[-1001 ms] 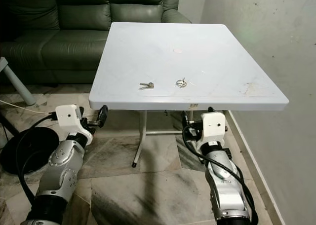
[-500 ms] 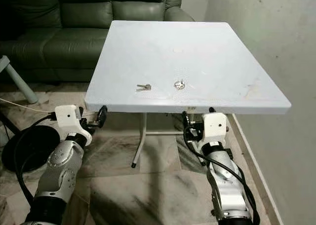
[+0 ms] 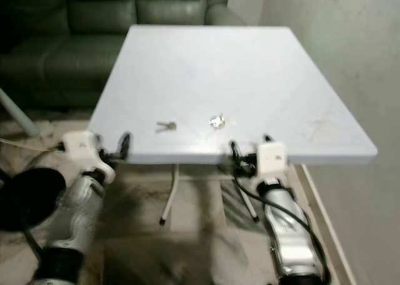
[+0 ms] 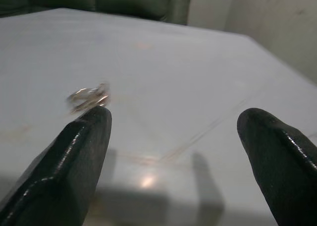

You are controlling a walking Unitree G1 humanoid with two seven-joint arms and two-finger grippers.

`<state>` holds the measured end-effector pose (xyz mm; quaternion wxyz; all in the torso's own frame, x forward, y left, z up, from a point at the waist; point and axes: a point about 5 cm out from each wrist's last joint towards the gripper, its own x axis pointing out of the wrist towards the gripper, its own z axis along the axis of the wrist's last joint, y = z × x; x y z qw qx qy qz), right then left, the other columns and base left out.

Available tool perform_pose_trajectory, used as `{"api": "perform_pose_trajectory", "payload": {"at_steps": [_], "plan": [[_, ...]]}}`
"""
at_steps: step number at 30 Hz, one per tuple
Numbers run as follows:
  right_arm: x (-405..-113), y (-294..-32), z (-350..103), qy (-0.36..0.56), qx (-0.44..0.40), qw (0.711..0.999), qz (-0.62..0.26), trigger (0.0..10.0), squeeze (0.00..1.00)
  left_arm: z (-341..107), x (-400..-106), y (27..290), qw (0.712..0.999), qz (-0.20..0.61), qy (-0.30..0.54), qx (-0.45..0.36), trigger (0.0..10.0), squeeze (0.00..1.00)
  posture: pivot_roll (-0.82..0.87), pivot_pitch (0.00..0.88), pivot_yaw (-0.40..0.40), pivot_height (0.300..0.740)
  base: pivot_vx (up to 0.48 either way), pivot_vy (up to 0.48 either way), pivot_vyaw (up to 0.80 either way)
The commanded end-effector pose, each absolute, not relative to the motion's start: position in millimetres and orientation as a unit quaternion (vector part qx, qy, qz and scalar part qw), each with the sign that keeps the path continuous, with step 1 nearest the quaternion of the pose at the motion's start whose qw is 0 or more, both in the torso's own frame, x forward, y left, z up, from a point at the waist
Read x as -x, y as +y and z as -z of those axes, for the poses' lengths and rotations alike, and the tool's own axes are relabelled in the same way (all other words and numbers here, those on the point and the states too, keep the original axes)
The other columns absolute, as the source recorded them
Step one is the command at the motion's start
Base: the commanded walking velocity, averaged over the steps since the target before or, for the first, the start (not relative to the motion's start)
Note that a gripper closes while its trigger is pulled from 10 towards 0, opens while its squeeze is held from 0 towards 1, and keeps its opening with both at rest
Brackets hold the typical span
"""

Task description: Hang keys on a hook

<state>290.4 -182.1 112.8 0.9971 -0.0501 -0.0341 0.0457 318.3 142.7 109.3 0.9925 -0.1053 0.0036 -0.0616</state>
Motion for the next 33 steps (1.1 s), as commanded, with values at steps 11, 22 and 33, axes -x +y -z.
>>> {"api": "perform_pose_trajectory", "payload": {"at_steps": [11, 22, 33], "plan": [[-292.4, -173.3, -118.7, -0.046, 0.048, 0.996, -0.064, 10.0, 0.00, -109.2, -317.4, 153.8, 0.994, 0.044, 0.004, 0.101, 10.0, 0.00, -0.03, 0.068, -0.035, 0.732, 0.332, 0.208, 0.00], [-291.9, -172.1, -116.8, -0.043, 0.050, 0.995, -0.070, 10.0, 0.00, -108.7, -317.6, 150.4, 0.996, 0.030, 0.003, 0.084, 10.0, 0.00, -0.03, 0.057, -0.037, 0.732, 0.000, 0.162, 0.00], [-290.6, -171.8, -115.2, -0.040, 0.054, 0.995, -0.074, 10.0, 0.00, -108.9, -316.8, 149.7, 0.996, 0.034, 0.000, 0.087, 10.0, 0.00, -0.03, 0.053, -0.038, 0.732, 0.000, 0.000, 0.00]]}}
